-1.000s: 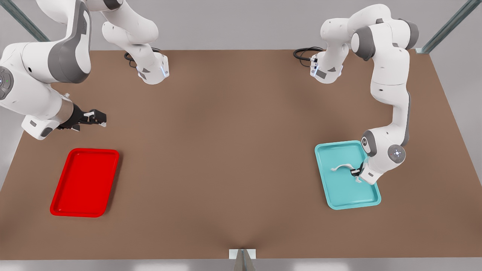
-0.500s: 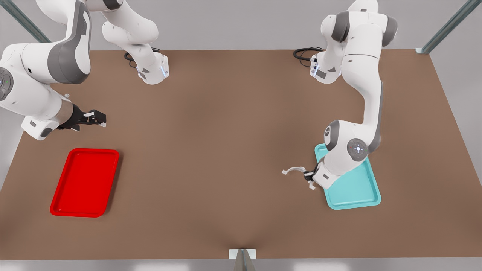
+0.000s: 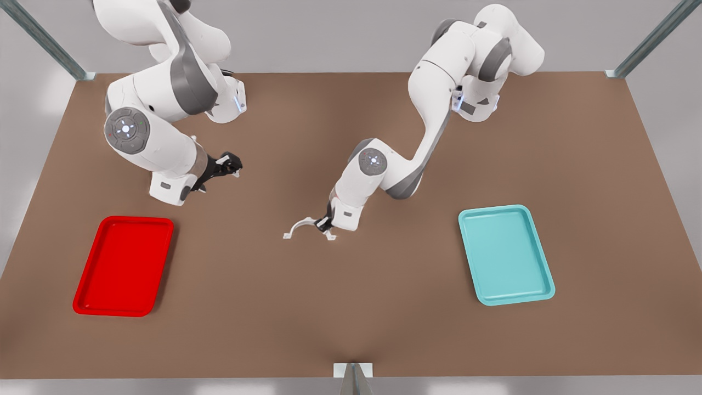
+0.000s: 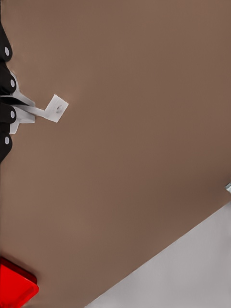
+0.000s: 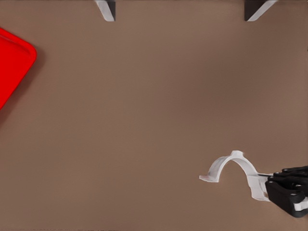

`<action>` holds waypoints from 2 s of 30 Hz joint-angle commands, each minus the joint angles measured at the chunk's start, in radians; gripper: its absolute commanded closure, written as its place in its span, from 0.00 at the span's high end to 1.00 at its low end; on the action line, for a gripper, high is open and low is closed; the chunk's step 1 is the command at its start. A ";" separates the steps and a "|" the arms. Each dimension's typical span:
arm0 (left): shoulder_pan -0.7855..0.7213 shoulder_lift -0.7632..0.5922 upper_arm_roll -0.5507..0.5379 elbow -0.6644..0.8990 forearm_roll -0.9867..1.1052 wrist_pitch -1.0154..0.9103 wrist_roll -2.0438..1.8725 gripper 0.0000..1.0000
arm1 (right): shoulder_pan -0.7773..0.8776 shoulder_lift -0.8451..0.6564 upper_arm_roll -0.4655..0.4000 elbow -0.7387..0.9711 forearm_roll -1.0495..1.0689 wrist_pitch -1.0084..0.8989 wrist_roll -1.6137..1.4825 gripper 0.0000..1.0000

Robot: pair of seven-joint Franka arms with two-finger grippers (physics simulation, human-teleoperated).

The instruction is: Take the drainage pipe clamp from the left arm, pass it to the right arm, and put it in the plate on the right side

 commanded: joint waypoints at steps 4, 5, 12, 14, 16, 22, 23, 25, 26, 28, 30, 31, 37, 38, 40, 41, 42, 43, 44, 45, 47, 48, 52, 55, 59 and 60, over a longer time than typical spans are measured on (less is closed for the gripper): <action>-0.006 -0.001 -0.031 0.007 -0.004 0.110 -0.999 0.21 | 0.016 0.100 0.009 -0.004 -0.040 0.178 0.311 1.00; -0.008 -0.001 -0.031 0.007 -0.004 0.110 -0.999 0.21 | 0.017 0.118 0.009 0.001 -0.053 0.181 0.460 1.00; -0.015 0.010 -0.049 0.007 -0.002 0.110 -0.995 0.21 | 0.052 0.208 0.009 0.009 -0.086 0.211 0.927 1.00; -0.021 0.016 -0.054 0.005 -0.004 0.110 -0.973 0.21 | 0.097 0.281 0.011 0.088 -0.089 0.228 1.037 1.00; -0.020 0.019 -0.074 0.005 -0.004 0.109 -0.971 0.21 | 0.111 0.302 0.009 0.088 -0.090 0.283 1.074 1.00; -0.017 0.025 -0.074 0.005 -0.004 0.107 -0.971 0.21 | 0.114 0.308 0.009 0.068 -0.089 0.297 1.096 1.00; -0.017 0.025 -0.074 0.005 -0.004 0.107 -0.971 0.21 | 0.118 0.314 0.009 0.061 -0.089 0.299 1.093 1.00; -0.017 0.024 -0.075 0.005 -0.004 0.107 -0.971 0.21 | 0.132 0.325 0.009 0.056 -0.089 0.297 1.080 1.00; -0.017 0.024 -0.075 0.005 -0.004 0.106 -0.971 0.21 | 0.134 0.327 0.009 0.055 -0.089 0.297 1.080 1.00; -0.017 0.024 -0.075 0.005 -0.004 0.107 -0.971 0.21 | 0.135 0.328 0.009 0.050 -0.089 0.297 1.082 1.00; -0.017 0.024 -0.075 0.005 -0.004 0.104 -0.971 0.21 | 0.143 0.330 0.009 0.045 -0.089 0.297 1.082 1.00; -0.017 0.022 -0.075 0.005 -0.004 0.103 -0.971 0.21 | 0.141 0.330 0.009 0.044 -0.089 0.299 1.082 1.00; -0.020 0.022 -0.077 0.005 -0.004 0.103 -0.971 0.21 | 0.154 0.337 0.009 0.042 -0.089 0.308 1.083 0.33; -0.020 0.022 -0.075 0.005 -0.004 0.103 -0.971 0.21 | 0.154 0.337 0.009 0.042 -0.089 0.310 1.083 0.27; -0.020 0.022 -0.077 0.005 -0.004 0.103 -0.971 0.21 | 0.154 0.340 0.009 0.042 -0.089 0.311 1.083 0.21; -0.020 0.022 -0.077 0.005 -0.004 0.103 -0.971 0.21 | 0.154 0.340 0.009 0.044 -0.089 0.313 1.083 0.21; -0.021 0.022 -0.075 0.005 -0.001 0.103 -0.886 0.81 | 0.154 0.340 0.009 0.044 -0.089 0.313 1.083 0.21; -0.023 0.021 -0.075 0.005 -0.002 0.103 -0.872 1.00 | 0.154 0.342 0.009 0.044 -0.089 0.317 1.083 0.21; -0.023 0.016 -0.075 0.005 -0.002 0.103 -0.872 1.00 | 0.154 0.342 0.009 0.044 -0.089 0.317 1.083 0.21; -0.023 0.015 -0.075 0.005 -0.001 0.103 -0.872 1.00 | 0.154 0.342 0.009 0.044 -0.089 0.317 1.082 0.21; -0.021 -0.001 -0.075 0.005 -0.001 0.095 -0.872 1.00 | 0.152 0.342 0.009 0.044 -0.090 0.317 1.082 0.21; -0.021 -0.022 -0.074 0.005 -0.001 0.064 -0.872 1.00 | 0.151 0.342 0.009 0.044 -0.090 0.317 1.080 0.21; 0.012 -0.097 -0.077 0.005 -0.022 -0.123 -0.861 1.00 | 0.118 0.331 0.009 0.021 -0.090 0.311 1.031 0.21; 0.188 -0.156 -0.078 0.005 -0.214 -0.442 -0.547 1.00 | 0.029 0.304 0.009 -0.027 -0.090 0.302 0.873 0.21; 0.503 -0.209 -0.069 0.007 -0.093 -0.812 0.212 1.00 | -0.069 0.267 0.009 -0.090 -0.119 0.306 0.665 0.21; 0.558 -0.219 -0.069 0.007 -0.011 -0.844 0.433 1.00 | -0.099 0.253 0.011 -0.103 -0.119 0.306 0.606 0.21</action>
